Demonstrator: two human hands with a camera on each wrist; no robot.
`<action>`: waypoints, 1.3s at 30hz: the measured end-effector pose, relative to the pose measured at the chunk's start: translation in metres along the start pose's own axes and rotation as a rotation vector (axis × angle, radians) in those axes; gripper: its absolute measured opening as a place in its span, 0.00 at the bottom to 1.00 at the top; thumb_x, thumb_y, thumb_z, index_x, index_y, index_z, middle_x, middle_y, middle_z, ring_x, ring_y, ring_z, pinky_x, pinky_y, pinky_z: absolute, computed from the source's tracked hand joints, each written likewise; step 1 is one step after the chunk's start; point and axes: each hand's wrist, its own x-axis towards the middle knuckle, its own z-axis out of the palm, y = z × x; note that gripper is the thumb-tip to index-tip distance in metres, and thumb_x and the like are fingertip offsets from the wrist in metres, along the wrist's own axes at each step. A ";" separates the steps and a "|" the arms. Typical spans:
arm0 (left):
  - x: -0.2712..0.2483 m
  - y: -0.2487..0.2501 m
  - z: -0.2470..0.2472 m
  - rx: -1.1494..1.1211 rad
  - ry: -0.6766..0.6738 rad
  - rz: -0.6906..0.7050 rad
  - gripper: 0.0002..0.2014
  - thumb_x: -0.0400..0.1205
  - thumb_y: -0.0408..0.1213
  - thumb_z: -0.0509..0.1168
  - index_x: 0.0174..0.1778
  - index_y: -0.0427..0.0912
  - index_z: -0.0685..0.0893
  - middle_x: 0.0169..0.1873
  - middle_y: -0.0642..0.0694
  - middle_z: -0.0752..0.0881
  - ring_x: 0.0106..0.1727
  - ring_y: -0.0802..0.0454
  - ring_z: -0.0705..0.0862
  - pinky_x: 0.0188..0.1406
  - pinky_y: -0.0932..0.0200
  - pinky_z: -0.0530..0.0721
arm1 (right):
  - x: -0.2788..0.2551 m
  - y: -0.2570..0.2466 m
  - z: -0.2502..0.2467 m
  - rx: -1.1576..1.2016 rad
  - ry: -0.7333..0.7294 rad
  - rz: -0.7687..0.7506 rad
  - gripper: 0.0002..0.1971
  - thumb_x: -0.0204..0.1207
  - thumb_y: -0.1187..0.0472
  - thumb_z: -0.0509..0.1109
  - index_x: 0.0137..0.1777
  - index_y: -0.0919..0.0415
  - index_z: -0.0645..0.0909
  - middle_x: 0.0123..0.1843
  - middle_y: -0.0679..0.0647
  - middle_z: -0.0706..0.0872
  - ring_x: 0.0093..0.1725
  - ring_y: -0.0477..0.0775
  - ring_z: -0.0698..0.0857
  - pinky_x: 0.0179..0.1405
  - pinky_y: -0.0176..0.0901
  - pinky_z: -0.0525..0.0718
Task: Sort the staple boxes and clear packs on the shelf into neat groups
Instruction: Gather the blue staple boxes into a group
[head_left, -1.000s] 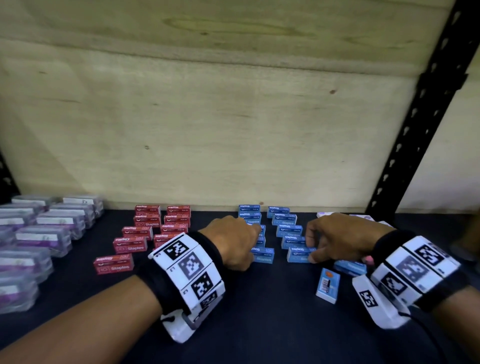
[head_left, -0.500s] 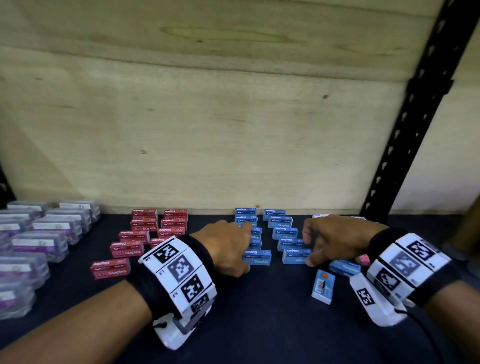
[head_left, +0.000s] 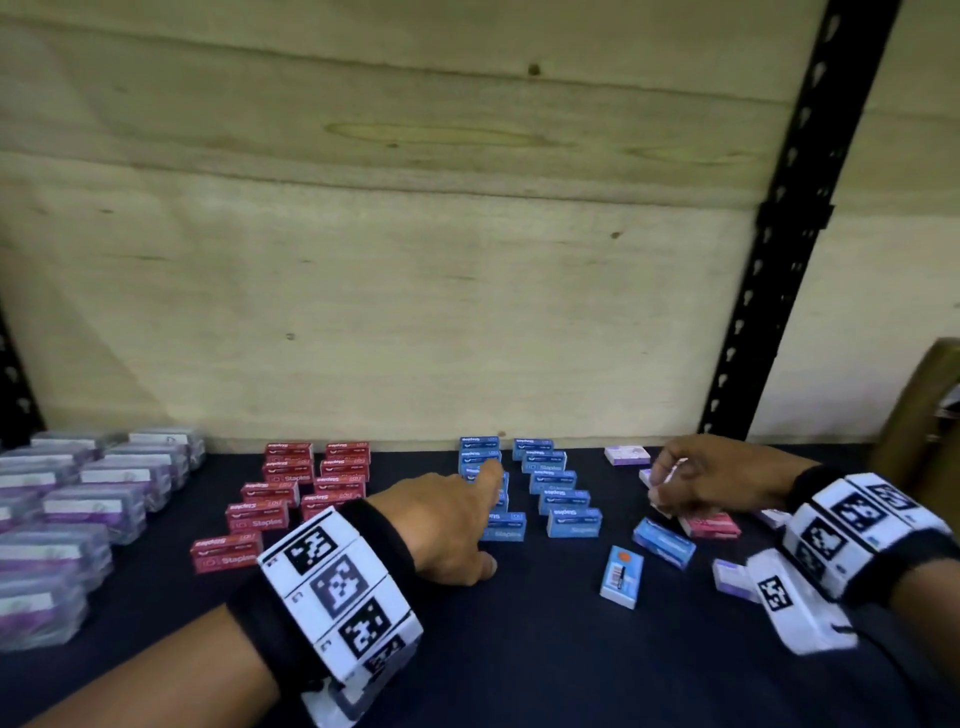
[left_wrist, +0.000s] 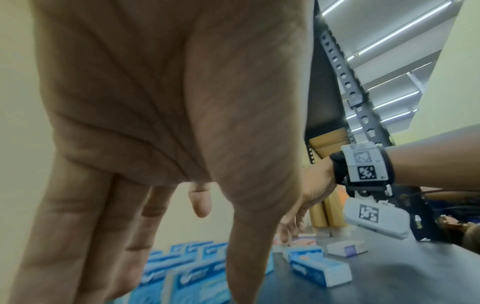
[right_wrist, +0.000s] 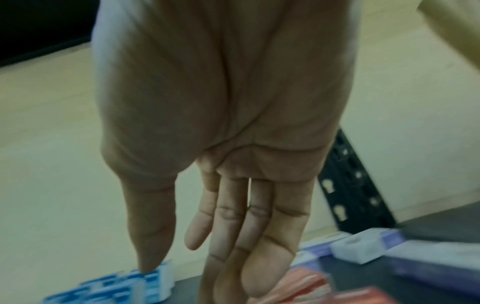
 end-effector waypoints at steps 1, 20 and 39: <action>-0.001 0.006 -0.002 0.014 0.019 0.023 0.30 0.81 0.56 0.65 0.73 0.51 0.60 0.65 0.48 0.80 0.60 0.44 0.82 0.62 0.45 0.81 | -0.002 0.006 -0.005 -0.053 0.002 0.008 0.11 0.75 0.57 0.78 0.52 0.61 0.83 0.36 0.52 0.91 0.32 0.46 0.84 0.36 0.39 0.81; 0.084 0.110 -0.011 0.133 0.191 0.278 0.15 0.82 0.54 0.62 0.59 0.50 0.81 0.58 0.47 0.84 0.58 0.43 0.82 0.49 0.51 0.77 | -0.009 0.038 -0.025 -0.434 -0.042 0.117 0.13 0.73 0.58 0.79 0.55 0.46 0.83 0.54 0.44 0.86 0.54 0.46 0.84 0.56 0.36 0.80; 0.174 0.159 -0.034 0.147 0.112 0.172 0.23 0.77 0.55 0.71 0.61 0.44 0.82 0.54 0.45 0.85 0.44 0.45 0.80 0.41 0.55 0.76 | -0.004 0.050 -0.032 -0.489 0.029 0.224 0.18 0.63 0.52 0.86 0.51 0.54 0.87 0.49 0.47 0.87 0.48 0.46 0.83 0.37 0.35 0.76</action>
